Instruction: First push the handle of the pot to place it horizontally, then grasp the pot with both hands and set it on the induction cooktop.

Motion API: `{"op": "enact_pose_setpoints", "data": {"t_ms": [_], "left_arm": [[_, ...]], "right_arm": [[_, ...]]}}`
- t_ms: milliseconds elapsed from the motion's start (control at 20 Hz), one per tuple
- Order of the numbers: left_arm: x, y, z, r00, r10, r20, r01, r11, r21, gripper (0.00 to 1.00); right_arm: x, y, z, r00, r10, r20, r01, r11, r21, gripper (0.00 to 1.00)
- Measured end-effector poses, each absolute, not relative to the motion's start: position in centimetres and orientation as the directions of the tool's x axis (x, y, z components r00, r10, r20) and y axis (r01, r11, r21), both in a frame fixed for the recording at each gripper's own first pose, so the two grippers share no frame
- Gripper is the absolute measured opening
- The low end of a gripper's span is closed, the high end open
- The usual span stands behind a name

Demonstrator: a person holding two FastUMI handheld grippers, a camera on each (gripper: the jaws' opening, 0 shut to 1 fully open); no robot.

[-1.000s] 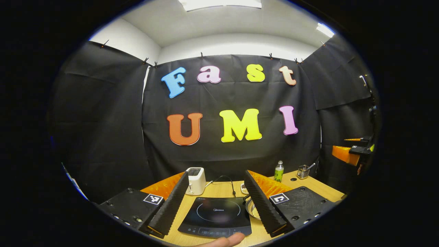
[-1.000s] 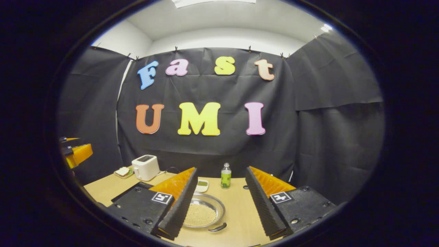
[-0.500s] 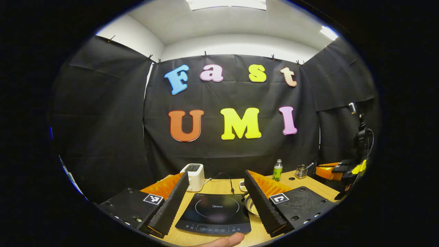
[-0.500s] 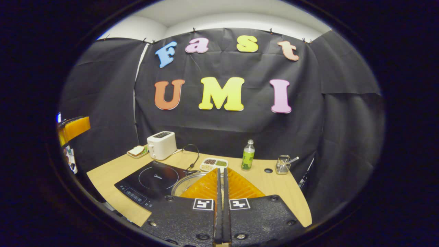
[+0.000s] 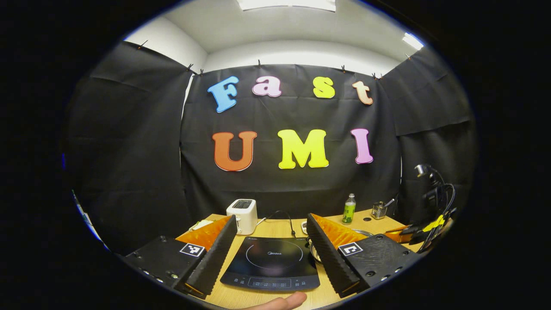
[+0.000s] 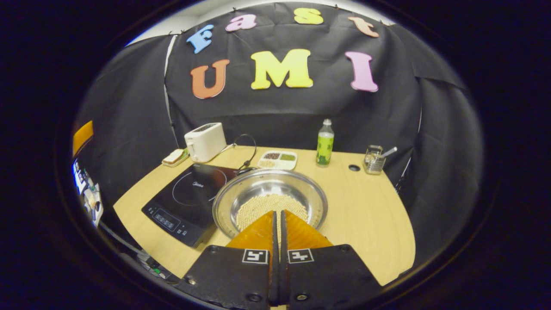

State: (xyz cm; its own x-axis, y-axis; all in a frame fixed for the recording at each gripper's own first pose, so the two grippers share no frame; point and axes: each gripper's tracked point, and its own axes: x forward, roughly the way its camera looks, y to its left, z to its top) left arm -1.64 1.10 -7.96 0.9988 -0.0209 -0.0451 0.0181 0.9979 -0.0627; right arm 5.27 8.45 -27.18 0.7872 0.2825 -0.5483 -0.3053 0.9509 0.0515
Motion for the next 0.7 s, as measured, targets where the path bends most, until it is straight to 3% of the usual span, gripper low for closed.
{"op": "enact_pose_setpoints", "data": {"t_ms": [200, 350, 700], "left_arm": [[-2.4, 1.3, -7.3, 1.0, -0.022, -0.023, 0.02, 0.998, -0.066, 0.96], [-3.0, 0.6, -6.8, 0.999, -0.041, -0.008, 0.041, 0.997, -0.071, 0.96], [-4.8, -0.8, -6.5, 0.997, -0.075, 0.005, 0.075, 0.995, -0.064, 0.96]], "right_arm": [[5.2, 7.7, -30.8, 0.742, 0.263, -0.617, -0.315, 0.949, 0.026, 0.0], [4.6, 7.4, -33.2, 0.695, 0.261, -0.669, -0.319, 0.947, 0.038, 0.04], [3.5, 7.6, -35.9, 0.639, 0.281, -0.716, -0.349, 0.935, 0.055, 0.01]]}}
